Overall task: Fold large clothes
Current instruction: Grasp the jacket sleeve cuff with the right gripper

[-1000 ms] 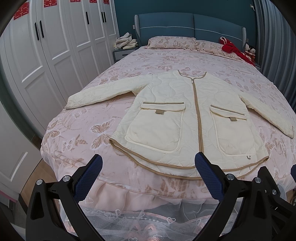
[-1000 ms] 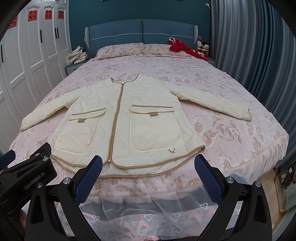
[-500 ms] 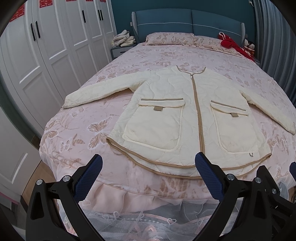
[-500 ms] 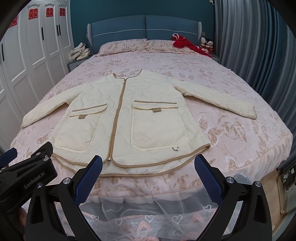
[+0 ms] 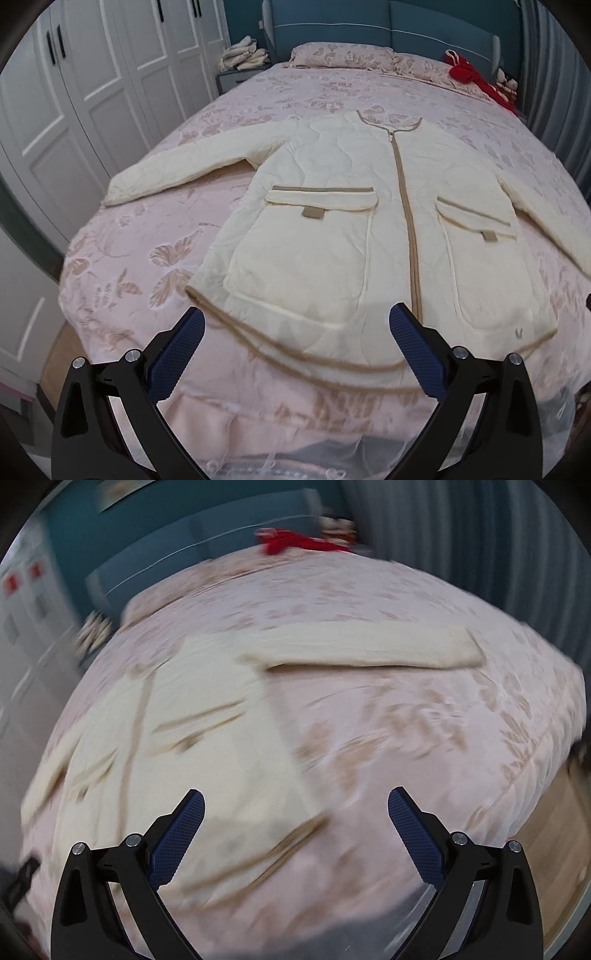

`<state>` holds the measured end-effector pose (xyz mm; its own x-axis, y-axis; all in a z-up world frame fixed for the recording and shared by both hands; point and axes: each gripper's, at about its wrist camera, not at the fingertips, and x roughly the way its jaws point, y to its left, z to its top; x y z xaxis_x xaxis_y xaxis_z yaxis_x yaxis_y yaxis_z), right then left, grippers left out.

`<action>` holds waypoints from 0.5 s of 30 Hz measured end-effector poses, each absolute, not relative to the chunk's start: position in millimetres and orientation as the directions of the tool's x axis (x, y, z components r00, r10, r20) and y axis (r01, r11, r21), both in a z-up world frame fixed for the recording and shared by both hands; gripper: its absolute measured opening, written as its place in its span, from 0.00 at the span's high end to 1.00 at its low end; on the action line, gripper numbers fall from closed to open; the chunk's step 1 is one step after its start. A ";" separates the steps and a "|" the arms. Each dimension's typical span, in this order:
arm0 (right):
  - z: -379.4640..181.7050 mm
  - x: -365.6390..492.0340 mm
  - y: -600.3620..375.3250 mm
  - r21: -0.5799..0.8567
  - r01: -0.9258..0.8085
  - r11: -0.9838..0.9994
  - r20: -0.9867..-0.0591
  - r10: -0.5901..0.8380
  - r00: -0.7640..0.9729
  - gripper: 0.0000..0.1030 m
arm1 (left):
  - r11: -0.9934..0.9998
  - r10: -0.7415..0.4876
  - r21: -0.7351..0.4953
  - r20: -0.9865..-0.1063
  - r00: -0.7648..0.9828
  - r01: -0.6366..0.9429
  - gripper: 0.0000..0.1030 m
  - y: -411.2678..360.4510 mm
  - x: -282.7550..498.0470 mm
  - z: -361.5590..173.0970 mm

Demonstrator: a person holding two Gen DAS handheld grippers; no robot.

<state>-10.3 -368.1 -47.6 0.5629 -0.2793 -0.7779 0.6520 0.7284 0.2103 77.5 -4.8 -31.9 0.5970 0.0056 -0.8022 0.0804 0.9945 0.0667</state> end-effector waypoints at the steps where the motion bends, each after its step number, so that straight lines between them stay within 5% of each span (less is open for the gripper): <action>1: -53.2 -10.6 -392.8 0.233 0.680 0.695 -0.780 -0.284 0.557 0.05 | 0.995 0.007 0.063 -0.804 0.594 0.073 0.05 -3.0 81.6 -33.1; 15: -128.4 -4.6 -674.5 0.381 0.892 0.242 -0.810 -0.378 0.449 0.05 | 0.991 0.073 -0.007 -0.816 0.573 -0.137 0.05 26.3 163.4 -64.8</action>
<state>-4.6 -674.5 -128.4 0.4486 -0.3780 -0.8098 0.8922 0.2418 0.3814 163.4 26.3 -64.8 0.5734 0.0732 -0.8160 -0.1370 0.9905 -0.0075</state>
